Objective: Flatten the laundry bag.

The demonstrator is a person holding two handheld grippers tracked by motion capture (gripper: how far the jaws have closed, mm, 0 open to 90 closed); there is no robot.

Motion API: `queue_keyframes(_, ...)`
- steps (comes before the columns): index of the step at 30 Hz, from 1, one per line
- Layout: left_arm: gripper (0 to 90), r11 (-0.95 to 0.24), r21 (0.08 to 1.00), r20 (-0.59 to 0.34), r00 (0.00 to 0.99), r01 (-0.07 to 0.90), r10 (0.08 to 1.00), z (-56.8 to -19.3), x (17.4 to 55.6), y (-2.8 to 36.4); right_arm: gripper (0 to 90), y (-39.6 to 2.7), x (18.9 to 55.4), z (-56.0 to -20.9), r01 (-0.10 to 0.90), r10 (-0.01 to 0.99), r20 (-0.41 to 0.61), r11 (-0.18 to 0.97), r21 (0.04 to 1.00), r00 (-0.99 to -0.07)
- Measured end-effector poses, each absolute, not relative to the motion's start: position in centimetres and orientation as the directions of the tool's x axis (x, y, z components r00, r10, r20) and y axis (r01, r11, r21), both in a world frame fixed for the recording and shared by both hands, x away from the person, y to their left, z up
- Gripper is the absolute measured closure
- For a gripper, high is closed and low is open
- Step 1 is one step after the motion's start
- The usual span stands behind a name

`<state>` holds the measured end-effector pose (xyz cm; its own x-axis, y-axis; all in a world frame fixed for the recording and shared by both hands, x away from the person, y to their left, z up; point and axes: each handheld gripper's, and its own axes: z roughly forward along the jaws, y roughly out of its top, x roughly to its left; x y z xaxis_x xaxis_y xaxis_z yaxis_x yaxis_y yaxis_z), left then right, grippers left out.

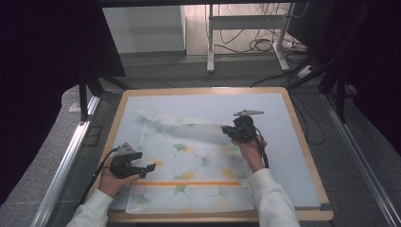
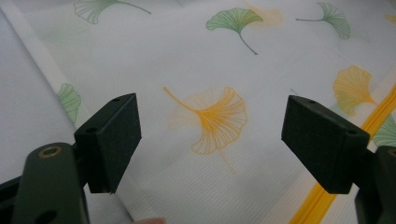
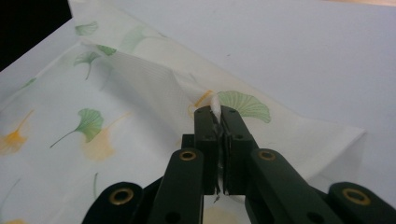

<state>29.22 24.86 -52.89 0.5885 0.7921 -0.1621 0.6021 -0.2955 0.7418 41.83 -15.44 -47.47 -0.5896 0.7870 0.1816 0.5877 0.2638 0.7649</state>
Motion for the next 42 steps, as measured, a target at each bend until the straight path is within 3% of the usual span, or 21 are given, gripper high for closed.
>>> queue_keyframes(38, 19.8, -0.296, 0.743, -0.158, 0.588, 0.600, 0.793, -52.9, 29.2, 25.0, 84.0, -15.9, 49.0, -48.0, 0.615, 0.893, 0.140, 0.173, 0.769, -0.427)
queue_keyframes(40, 19.7, -0.295, 0.744, -0.158, 0.586, 0.600, 0.794, -52.9, 29.2, 25.0, 79.5, -16.1, 49.4, -48.0, 0.616, 0.899, 0.141, 0.163, 0.770, -0.414)
queue_keyframes(41, 19.7, -0.294, 0.744, -0.159, 0.586, 0.600, 0.795, -52.9, 29.2, 25.1, 71.8, -16.2, 49.6, -47.9, 0.615, 0.899, 0.133, 0.171, 0.770, -0.418)
queue_keyframes(42, 19.7, -0.291, 0.745, -0.161, 0.585, 0.600, 0.795, -52.9, 29.2, 25.1, 55.0, -16.3, 49.7, -47.7, 0.601, 0.915, 0.089, 0.183, 0.778, -0.395)
